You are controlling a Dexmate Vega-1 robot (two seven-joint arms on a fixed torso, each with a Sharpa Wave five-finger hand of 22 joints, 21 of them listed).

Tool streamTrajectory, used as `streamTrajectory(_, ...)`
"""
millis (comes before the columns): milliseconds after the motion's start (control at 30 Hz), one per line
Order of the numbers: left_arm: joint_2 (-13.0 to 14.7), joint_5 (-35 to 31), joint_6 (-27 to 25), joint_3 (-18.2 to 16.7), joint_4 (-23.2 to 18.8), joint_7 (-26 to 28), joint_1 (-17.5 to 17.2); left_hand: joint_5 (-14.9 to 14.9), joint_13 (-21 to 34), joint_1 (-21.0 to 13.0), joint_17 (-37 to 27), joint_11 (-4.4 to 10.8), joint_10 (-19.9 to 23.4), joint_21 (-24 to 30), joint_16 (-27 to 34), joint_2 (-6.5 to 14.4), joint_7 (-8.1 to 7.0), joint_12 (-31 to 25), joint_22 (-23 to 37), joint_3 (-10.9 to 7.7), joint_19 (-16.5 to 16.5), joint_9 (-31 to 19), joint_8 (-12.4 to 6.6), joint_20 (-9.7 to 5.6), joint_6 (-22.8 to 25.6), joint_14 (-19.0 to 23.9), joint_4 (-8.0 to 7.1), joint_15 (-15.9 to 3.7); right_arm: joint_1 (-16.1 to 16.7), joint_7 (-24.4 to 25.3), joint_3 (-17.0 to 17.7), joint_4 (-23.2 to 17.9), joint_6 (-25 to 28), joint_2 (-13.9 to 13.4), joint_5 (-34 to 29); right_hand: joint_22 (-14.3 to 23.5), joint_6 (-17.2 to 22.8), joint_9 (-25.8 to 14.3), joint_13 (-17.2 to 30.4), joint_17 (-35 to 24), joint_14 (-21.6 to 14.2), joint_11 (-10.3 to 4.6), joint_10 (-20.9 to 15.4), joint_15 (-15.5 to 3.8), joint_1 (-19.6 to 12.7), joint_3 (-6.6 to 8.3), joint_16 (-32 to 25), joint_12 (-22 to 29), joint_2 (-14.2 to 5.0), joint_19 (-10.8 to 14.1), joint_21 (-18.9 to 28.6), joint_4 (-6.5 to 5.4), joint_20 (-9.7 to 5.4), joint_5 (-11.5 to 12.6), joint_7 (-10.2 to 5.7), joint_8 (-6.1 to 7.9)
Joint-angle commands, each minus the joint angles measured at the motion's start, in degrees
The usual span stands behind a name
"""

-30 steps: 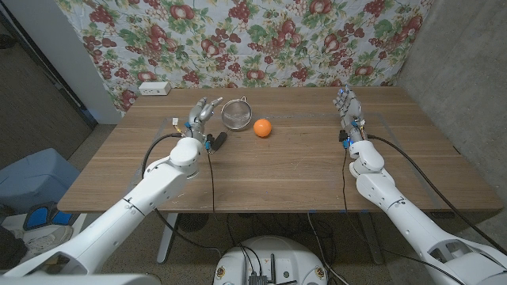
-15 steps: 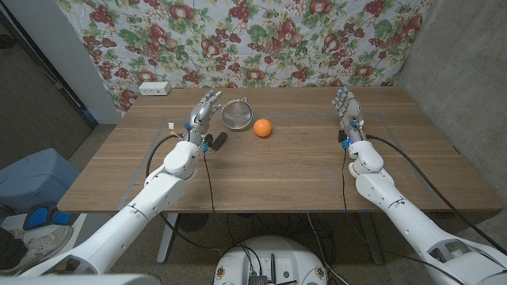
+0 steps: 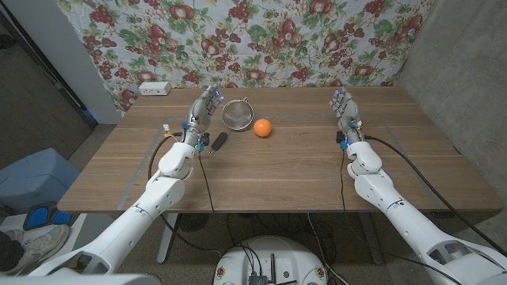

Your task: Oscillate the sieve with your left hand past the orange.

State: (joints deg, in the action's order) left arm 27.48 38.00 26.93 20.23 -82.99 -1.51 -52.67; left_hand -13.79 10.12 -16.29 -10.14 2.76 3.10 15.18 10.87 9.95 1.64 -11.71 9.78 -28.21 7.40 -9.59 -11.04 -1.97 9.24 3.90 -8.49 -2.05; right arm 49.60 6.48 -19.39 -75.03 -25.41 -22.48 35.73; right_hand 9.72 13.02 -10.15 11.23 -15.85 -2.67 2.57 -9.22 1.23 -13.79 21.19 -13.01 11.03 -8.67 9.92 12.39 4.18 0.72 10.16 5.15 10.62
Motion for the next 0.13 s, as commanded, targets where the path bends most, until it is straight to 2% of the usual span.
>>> streamTrajectory(33, -2.15, 5.33, 6.19, -1.25, 5.06, -10.14, 0.91, -0.47, 0.01, 0.70, -0.12, 0.18, 0.65, -0.16, 0.29, 2.15, -0.27, -0.02, 0.08, -1.10, 0.87, -0.19, 0.04, -1.83, 0.62, 0.59, -0.39, -0.87, 1.30, 0.92, -0.72, -1.46, 0.01, 0.52, -0.59, 0.31, 0.00, -0.15, 0.17, -0.09, 0.09, 0.48, 0.02, 0.41, 0.95, -0.28, -0.41, 0.39, 0.40, 0.57, -0.11, -0.52, 0.13, -0.10, 0.38, 0.21)
streamTrajectory(133, -2.13, 5.89, 6.38, -1.59, 4.92, -10.73, 0.57, -0.57, 0.01, 0.86, -0.09, 0.11, 0.81, -0.20, 0.29, 2.00, -0.37, -0.01, 0.05, -1.44, 1.13, -0.18, 0.13, -2.00, 0.67, 0.82, -0.55, -0.98, 2.33, 2.01, -0.70, -2.93, -0.04, 0.39, -1.13, 0.31, 0.04, -0.15, 0.17, -0.11, 0.09, 0.48, 0.05, 0.39, 1.19, -0.38, -0.41, 0.38, 0.44, 0.59, -0.14, -0.65, 0.12, -0.13, 0.43, 0.22)
